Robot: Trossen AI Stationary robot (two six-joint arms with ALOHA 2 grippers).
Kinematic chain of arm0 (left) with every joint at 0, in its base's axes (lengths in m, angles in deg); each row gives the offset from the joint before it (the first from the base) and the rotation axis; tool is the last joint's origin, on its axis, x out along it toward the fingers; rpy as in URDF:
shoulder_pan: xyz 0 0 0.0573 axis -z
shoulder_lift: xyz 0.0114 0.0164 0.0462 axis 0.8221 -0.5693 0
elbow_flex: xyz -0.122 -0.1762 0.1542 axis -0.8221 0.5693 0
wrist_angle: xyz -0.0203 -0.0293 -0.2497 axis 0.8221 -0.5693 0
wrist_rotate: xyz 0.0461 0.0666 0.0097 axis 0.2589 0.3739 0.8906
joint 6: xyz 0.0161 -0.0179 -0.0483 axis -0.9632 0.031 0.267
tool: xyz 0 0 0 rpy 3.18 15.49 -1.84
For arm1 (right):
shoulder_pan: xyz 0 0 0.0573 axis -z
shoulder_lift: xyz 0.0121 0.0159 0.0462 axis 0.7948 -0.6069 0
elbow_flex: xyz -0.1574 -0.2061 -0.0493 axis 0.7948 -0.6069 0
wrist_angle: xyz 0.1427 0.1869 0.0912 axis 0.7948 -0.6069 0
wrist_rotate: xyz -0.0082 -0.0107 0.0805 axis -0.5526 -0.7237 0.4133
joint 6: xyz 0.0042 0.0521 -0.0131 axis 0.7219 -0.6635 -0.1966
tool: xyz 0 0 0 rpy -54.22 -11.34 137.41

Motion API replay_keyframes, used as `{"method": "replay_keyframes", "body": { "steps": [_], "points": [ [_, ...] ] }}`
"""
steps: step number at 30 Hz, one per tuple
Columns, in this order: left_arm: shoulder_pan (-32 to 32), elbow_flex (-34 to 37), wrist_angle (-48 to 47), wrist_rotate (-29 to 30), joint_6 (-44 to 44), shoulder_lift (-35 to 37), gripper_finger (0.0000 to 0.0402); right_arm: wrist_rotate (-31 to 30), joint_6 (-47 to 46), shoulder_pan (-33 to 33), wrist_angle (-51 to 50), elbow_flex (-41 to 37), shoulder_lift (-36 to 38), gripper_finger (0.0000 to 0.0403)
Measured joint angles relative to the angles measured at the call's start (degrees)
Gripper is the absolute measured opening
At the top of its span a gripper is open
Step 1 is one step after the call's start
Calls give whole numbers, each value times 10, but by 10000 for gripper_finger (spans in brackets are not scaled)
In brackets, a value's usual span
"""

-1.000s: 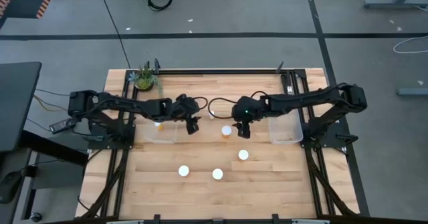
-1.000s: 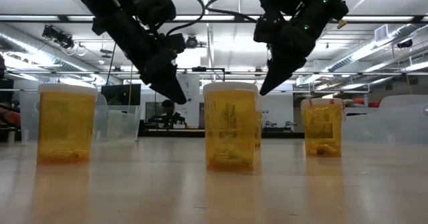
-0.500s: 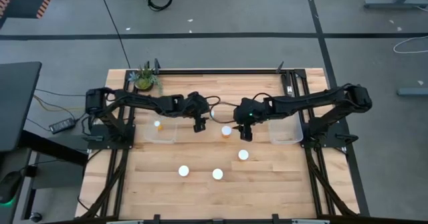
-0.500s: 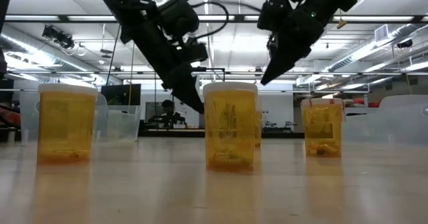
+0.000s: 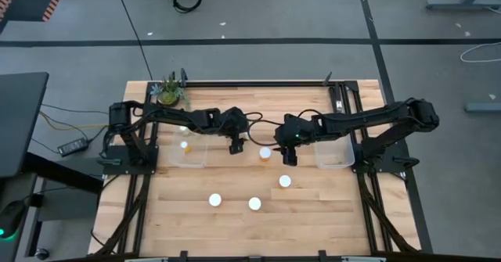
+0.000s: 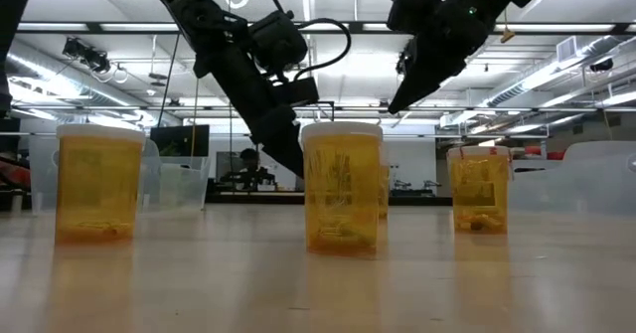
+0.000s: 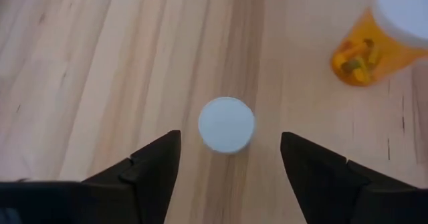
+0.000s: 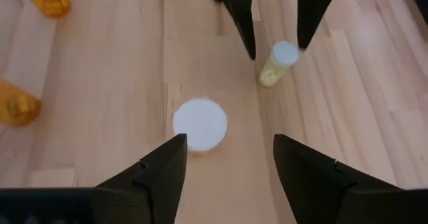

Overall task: Pick and place medicine bottles into bin by pill shape (circle, oval)
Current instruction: Put the small yellow pill bottle into the left transparent bin

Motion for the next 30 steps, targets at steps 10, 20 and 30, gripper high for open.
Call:
{"method": "replay_keyframes", "body": {
  "steps": [10,20,30],
  "points": [
    [2,-1,53,-1,-2,-14,239,0,0,0,8,0,0,230],
    [2,0,50,-1,-2,-28,212,0,-3,0,8,0,0,229],
    [2,0,51,-1,2,-28,155,0,-2,0,8,0,0,229]
  ]
}}
